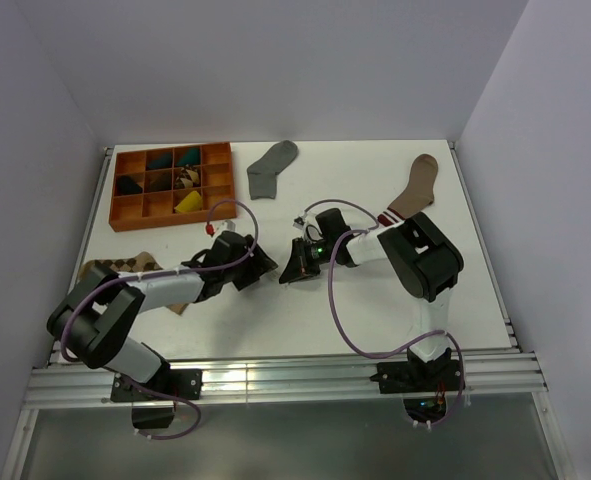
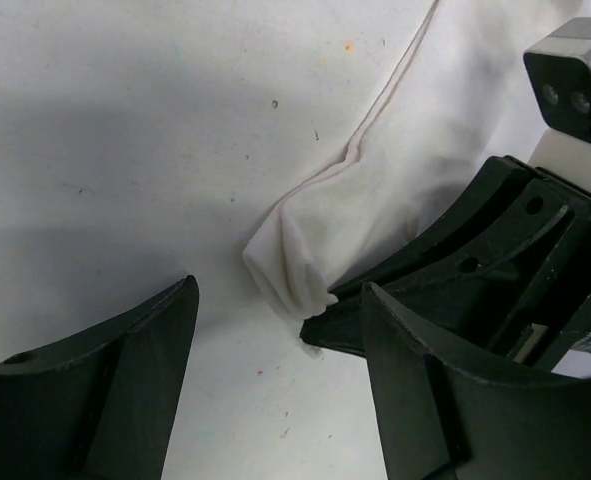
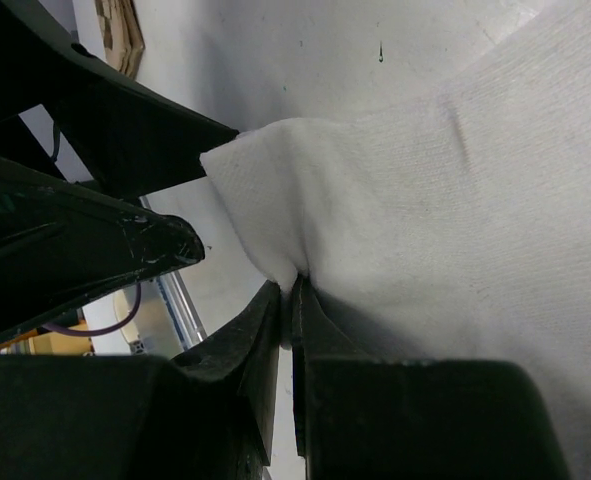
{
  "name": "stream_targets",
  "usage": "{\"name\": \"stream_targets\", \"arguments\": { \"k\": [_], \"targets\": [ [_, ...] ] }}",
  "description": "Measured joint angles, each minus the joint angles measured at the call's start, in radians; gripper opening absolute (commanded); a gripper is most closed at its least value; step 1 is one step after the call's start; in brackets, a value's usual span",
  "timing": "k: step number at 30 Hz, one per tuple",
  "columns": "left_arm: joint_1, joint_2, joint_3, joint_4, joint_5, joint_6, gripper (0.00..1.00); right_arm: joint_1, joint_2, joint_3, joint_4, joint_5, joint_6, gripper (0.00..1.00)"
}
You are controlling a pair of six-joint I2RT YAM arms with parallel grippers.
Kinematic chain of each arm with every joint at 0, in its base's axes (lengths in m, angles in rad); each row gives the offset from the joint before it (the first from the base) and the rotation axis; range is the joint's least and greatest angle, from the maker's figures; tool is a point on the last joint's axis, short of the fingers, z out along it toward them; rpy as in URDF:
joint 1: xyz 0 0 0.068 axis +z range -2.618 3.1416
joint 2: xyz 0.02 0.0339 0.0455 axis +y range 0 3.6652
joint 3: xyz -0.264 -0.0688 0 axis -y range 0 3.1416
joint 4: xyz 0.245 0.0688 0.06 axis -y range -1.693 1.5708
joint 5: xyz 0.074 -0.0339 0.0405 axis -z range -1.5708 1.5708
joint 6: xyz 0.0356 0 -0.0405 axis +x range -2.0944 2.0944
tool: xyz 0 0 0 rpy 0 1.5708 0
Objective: Roll the socks
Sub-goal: Roll the sock at the center of the board.
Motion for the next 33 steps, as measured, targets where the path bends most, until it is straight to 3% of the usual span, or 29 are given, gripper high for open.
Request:
{"name": "stream_targets", "arguments": {
  "k": [3,7,9,16,18,19,23,26,33],
  "targets": [
    [-0.006,0.019,0.014,0.011,-0.006,-0.012,0.68,0.000,0.000,0.000,0.000,0.002,-0.001,0.02],
    [-0.012,0.052,0.032,0.022,-0.023,-0.020,0.53,0.000,-0.001,0.001,-0.005,0.005,-0.005,0.02],
    [-0.013,0.064,0.034,0.025,-0.024,-0.023,0.51,0.000,-0.002,0.001,-0.007,0.006,-0.009,0.02],
    [-0.023,0.089,0.045,0.018,-0.034,-0.027,0.25,0.001,-0.008,0.001,-0.017,0.016,-0.026,0.06],
    [-0.026,0.094,0.045,0.019,-0.037,-0.029,0.21,0.004,-0.018,0.001,-0.028,0.032,-0.035,0.12],
    [-0.026,0.096,0.045,0.019,-0.037,-0.029,0.14,0.008,-0.023,0.001,-0.034,0.042,-0.042,0.15],
    [-0.027,0.098,0.052,0.011,-0.039,-0.032,0.03,0.032,-0.059,0.000,-0.054,0.095,-0.073,0.39],
    [-0.028,0.103,0.063,-0.003,-0.042,-0.028,0.00,0.059,-0.109,-0.007,-0.067,0.163,-0.109,0.49],
    [-0.032,0.108,0.087,-0.039,-0.049,-0.015,0.00,0.158,-0.244,-0.076,-0.066,0.362,-0.216,0.52]
  ]
}}
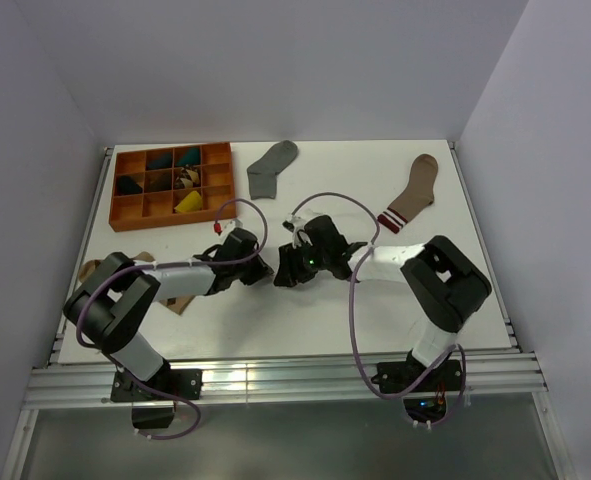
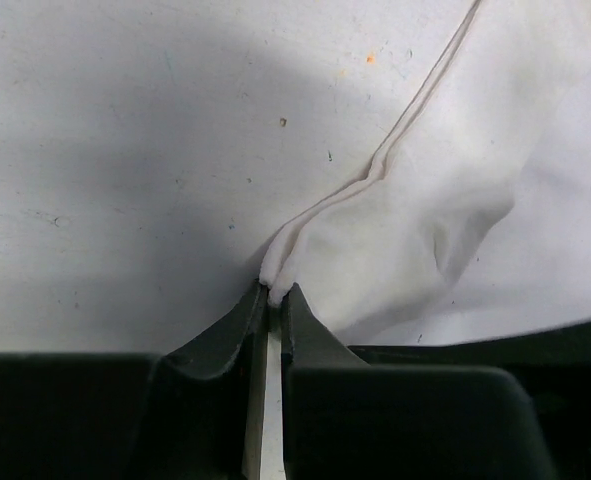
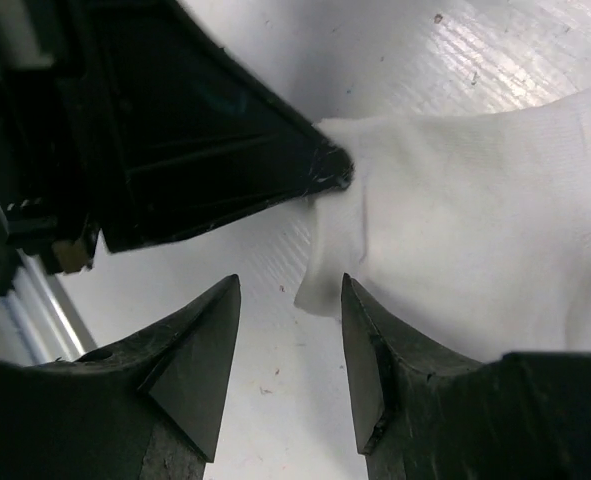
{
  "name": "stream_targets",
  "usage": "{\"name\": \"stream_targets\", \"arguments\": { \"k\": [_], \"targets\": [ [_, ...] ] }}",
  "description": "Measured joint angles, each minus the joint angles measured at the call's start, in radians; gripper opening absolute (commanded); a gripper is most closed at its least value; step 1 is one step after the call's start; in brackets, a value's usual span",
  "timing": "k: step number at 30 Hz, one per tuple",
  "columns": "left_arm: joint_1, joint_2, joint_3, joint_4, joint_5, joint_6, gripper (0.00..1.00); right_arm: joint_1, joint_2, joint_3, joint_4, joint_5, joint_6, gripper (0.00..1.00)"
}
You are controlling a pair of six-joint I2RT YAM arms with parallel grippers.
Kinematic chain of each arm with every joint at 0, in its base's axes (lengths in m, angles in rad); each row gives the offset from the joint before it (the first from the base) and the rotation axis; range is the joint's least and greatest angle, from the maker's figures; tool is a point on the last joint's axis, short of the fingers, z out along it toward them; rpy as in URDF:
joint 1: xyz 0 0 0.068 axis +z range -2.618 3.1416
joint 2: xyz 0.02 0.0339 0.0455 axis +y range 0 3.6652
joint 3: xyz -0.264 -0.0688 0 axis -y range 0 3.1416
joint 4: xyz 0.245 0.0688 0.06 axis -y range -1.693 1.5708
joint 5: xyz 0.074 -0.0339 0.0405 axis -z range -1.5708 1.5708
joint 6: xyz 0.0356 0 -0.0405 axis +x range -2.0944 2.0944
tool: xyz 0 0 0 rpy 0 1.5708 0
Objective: Roll the socks
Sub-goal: Roll the sock at the center of the board.
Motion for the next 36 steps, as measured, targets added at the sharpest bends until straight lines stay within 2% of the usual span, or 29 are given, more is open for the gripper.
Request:
{"name": "stream_targets", "arguments": {
  "k": [10,22,33,36],
  "targets": [
    [0.000,0.016,0.056,-0.082,-0.001,0.031,0.00,0.150,-0.074,-0.128,0.109,0.327,-0.173,0.53],
    [0.000,0.017,0.079,-0.143,-0.026,0.050,0.00,0.342,-0.073,-0.141,0.212,0.691,-0.358,0.53],
    [0.017,0.017,0.079,-0.145,-0.026,0.049,0.00,0.415,0.008,-0.134,0.261,0.823,-0.421,0.48],
    [0.021,0.017,0.079,-0.145,-0.025,0.049,0.00,0.425,0.024,-0.131,0.283,0.846,-0.433,0.43]
  ]
}}
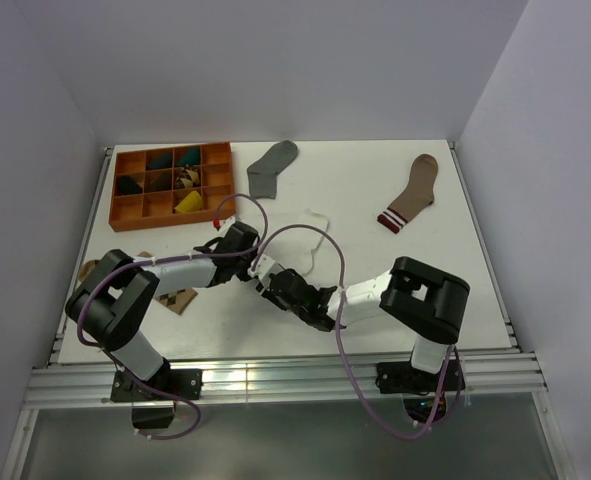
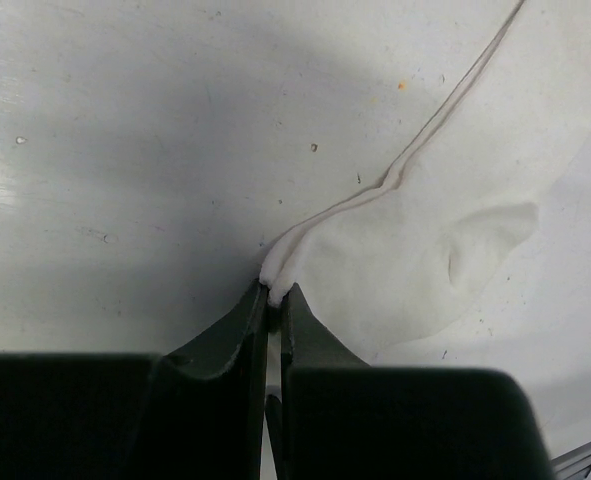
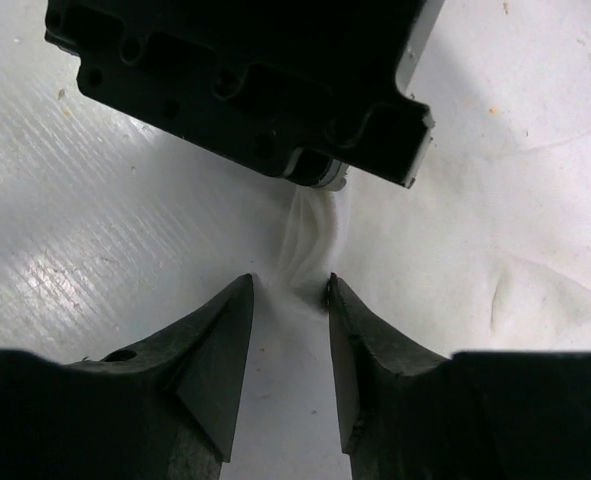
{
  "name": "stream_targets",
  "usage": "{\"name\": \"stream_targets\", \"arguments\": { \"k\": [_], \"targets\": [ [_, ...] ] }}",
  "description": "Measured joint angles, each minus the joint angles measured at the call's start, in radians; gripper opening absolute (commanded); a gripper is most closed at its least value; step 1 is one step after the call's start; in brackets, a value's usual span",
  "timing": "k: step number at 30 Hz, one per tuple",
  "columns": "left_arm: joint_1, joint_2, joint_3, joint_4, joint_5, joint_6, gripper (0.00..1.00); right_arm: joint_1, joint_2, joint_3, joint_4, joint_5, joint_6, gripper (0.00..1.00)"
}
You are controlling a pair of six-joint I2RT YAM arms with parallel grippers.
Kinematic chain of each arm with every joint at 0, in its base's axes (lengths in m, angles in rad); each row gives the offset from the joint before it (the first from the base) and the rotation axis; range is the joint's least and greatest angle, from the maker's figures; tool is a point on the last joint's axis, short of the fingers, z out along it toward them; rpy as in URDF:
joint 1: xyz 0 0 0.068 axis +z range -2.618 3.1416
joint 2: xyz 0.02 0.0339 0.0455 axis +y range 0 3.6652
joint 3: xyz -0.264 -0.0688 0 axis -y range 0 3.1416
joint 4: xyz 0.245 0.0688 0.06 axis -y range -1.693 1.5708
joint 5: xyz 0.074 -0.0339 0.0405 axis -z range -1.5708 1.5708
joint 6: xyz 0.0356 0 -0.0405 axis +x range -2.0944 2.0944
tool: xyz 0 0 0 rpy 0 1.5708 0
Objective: Roll the socks
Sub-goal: Roll the sock at the center of the board.
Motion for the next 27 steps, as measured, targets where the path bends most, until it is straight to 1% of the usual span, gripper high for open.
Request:
{"name": "stream_targets", "arguments": {
  "k": [9,12,14,15,18,19,21,22,27],
  "targets": [
    [0.006,-0.002,0.000,0.000,0.000,0.000,0.01,0.027,0.036,0.014,0.037,0.081,-0.016,0.43],
    [0.006,-0.002,0.000,0.000,0.001,0.000,0.00,0.033,0.045,0.017,0.048,0.101,-0.021,0.41],
    [0.006,-0.002,0.000,0.000,0.001,0.000,0.00,0.035,0.053,0.019,0.057,0.111,-0.022,0.35],
    [0.007,-0.002,0.000,0.000,0.001,0.000,0.00,0.035,0.058,0.019,0.062,0.115,-0.024,0.28],
    [0.010,-0.002,-0.002,0.002,0.002,0.000,0.00,0.035,0.073,0.025,0.071,0.126,-0.025,0.19],
    [0.012,-0.003,-0.004,0.003,0.003,0.000,0.00,0.035,0.078,0.029,0.076,0.130,-0.025,0.12],
    [0.018,-0.004,-0.007,0.006,0.005,0.000,0.00,0.035,0.080,0.031,0.077,0.130,-0.024,0.02],
    [0.023,-0.006,-0.011,0.009,0.008,-0.001,0.00,0.035,0.080,0.031,0.077,0.130,-0.024,0.00],
    [0.044,-0.027,-0.031,0.008,0.023,-0.001,0.02,0.027,0.077,0.031,0.076,0.102,0.008,0.00]
  ]
}}
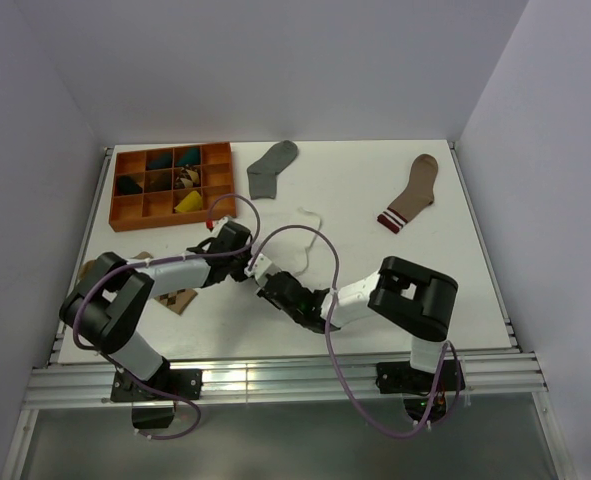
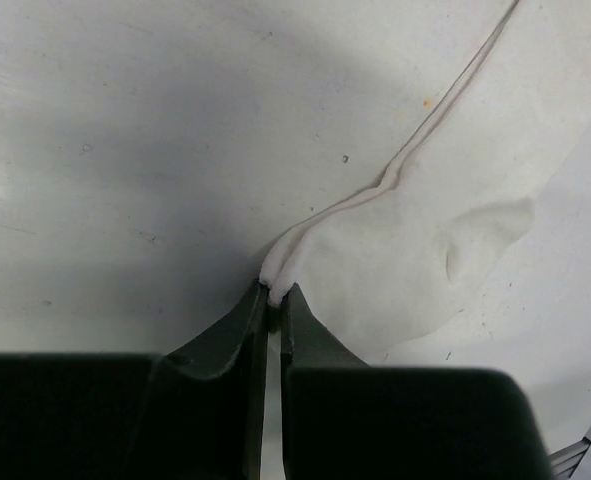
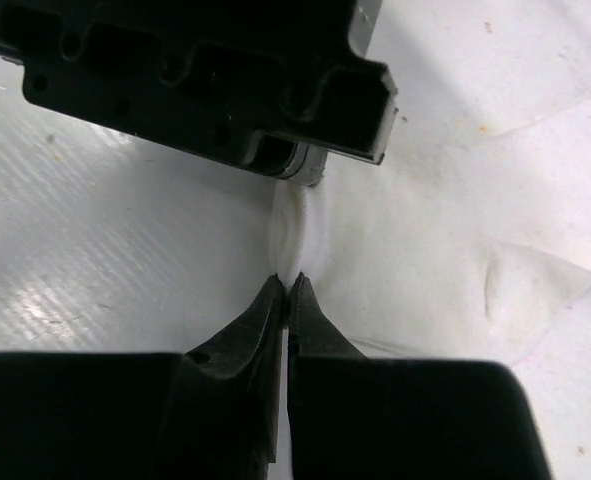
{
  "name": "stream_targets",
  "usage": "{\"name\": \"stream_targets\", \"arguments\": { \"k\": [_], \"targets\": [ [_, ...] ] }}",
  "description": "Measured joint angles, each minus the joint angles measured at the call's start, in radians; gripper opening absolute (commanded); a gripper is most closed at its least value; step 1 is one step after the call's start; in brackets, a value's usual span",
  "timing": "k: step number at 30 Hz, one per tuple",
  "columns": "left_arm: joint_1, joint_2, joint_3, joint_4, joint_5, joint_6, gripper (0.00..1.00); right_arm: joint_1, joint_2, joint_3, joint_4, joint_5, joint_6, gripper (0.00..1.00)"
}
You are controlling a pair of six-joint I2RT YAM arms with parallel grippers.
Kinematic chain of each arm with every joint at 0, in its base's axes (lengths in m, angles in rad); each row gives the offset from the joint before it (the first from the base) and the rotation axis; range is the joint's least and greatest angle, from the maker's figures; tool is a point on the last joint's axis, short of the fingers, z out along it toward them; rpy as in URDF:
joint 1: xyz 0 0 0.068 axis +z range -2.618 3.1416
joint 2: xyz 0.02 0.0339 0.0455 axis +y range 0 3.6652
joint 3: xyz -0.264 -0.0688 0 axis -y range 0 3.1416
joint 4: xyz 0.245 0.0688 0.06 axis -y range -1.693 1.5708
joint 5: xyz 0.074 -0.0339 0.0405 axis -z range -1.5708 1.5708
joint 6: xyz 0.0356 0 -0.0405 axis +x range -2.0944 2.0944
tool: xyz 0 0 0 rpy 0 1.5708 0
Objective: Roll the socks
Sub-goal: Roll the sock at the center of the board.
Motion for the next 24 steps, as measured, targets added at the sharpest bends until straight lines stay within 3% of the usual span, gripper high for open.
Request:
{"name": "stream_targets", "arguments": {
  "k": [5,8,14,17,24],
  "targets": [
    [0.013,-0.010,-0.001,-0.011,0.006,0.000,0.10,-0.066,-0.037,-0.008,-0.021,-0.154,0.087,0.00],
    [0.023,-0.017,-0.001,-0.011,0.012,0.000,0.20,-0.146,-0.065,-0.015,-0.039,-0.289,0.153,0.00],
    [0.045,-0.054,-0.001,-0.014,0.008,0.002,0.59,-0.311,-0.080,-0.027,-0.048,-0.584,0.298,0.00],
    [0.054,-0.097,-0.001,-0.014,0.000,0.001,0.64,-0.380,-0.079,-0.027,-0.055,-0.713,0.368,0.00],
    [0.054,-0.201,-0.040,0.032,-0.003,-0.002,0.63,-0.513,-0.006,-0.034,0.045,-1.001,0.605,0.00]
  ]
}}
